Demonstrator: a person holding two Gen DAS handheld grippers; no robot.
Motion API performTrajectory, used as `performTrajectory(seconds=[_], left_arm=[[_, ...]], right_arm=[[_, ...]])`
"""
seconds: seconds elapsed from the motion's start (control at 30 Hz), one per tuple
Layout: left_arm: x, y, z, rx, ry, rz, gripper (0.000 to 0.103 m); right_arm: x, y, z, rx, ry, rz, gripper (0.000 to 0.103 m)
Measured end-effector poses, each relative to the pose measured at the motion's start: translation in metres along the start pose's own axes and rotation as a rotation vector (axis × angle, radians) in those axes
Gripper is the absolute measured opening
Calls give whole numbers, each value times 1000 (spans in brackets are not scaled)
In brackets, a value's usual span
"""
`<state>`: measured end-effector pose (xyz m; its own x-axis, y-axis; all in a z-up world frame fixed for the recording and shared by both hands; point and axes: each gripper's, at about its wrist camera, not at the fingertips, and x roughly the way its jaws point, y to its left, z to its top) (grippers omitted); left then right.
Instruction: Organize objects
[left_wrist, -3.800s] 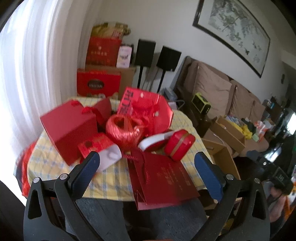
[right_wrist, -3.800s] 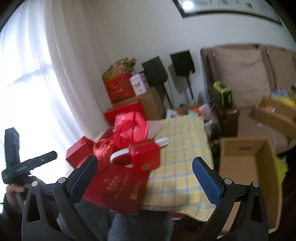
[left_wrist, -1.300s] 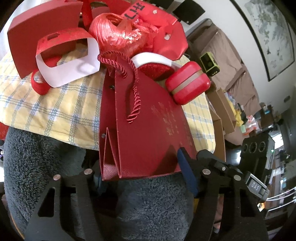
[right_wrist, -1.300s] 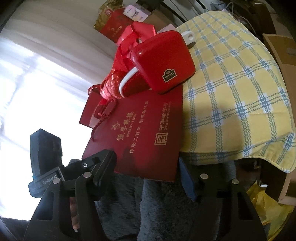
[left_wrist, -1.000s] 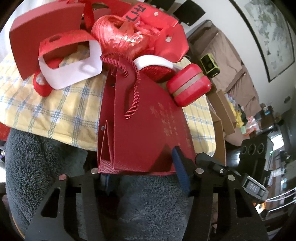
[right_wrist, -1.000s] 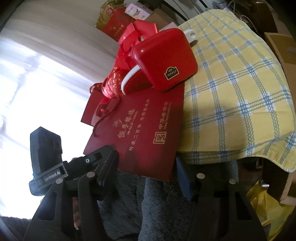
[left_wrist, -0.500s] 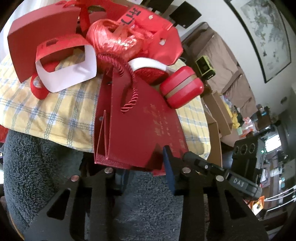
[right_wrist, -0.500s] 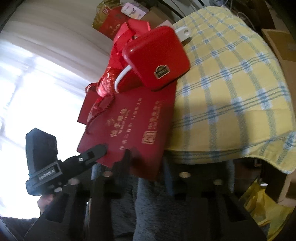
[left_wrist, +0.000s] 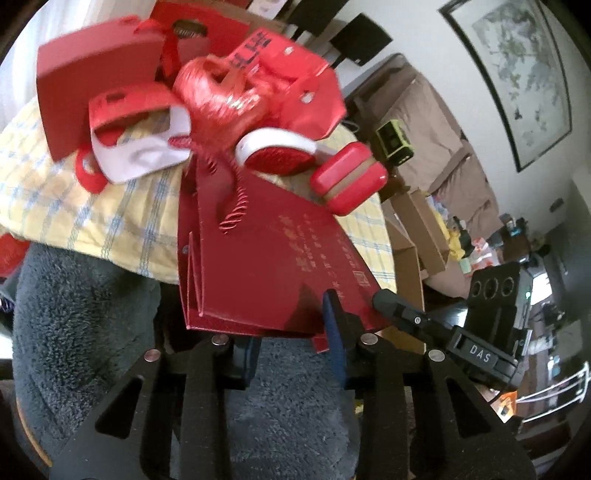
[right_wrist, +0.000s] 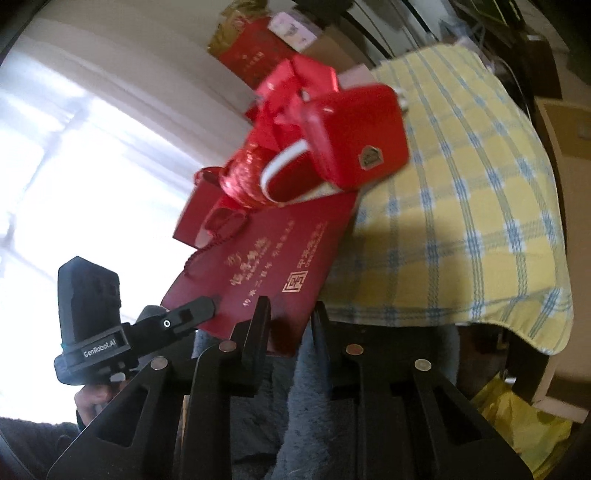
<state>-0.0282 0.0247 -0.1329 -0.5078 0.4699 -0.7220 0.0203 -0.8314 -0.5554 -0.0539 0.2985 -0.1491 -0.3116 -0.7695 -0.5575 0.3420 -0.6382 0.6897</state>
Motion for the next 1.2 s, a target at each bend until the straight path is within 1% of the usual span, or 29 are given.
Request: performTrajectory(seconds=[0.17, 0.27, 0.3, 0.37, 0.43, 0.5, 0.57, 0.6, 0.7, 0.73, 0.83, 0.93, 1.17, 1.2], left_arm=[[-4, -12, 1, 102, -54, 13, 29], [-2, -15, -3, 155, -69, 26, 29], [-2, -13, -4, 156, -67, 20, 30], [0, -10, -4, 149, -49, -21, 31], [3, -9, -2, 142, -24, -50, 34], [8, -4, -2, 118, 9, -72, 35], [11, -1, -3, 95, 33, -71, 41], [12, 1, -3, 79, 45, -72, 48], [15, 11, -1, 32, 60, -76, 53], [15, 15, 0, 22, 58, -74, 56], [17, 24, 3, -10, 47, -63, 61], [20, 33, 5, -25, 45, -39, 62], [23, 41, 9, -7, 39, -8, 61], [24, 41, 9, -6, 38, -2, 61]], right_arm=[[-10, -1, 4, -3, -28, 13, 22], [-12, -2, 2, -16, -32, -11, 22], [-13, -2, 3, -22, -34, -18, 22], [-12, -2, 2, -16, -35, -12, 22], [-8, -7, 3, 7, -30, 4, 22], [-5, -15, 2, 42, -15, 18, 22], [0, -22, 1, 67, 5, 10, 22], [2, -23, 1, 73, 10, 5, 22], [2, -28, 1, 88, 19, 5, 22], [2, -29, 1, 89, 19, 3, 22], [2, -32, 2, 92, 22, -11, 21], [4, -32, 2, 78, 28, -54, 14], [15, -38, -2, 92, 75, -26, 14], [17, -38, -3, 89, 85, -25, 18]])
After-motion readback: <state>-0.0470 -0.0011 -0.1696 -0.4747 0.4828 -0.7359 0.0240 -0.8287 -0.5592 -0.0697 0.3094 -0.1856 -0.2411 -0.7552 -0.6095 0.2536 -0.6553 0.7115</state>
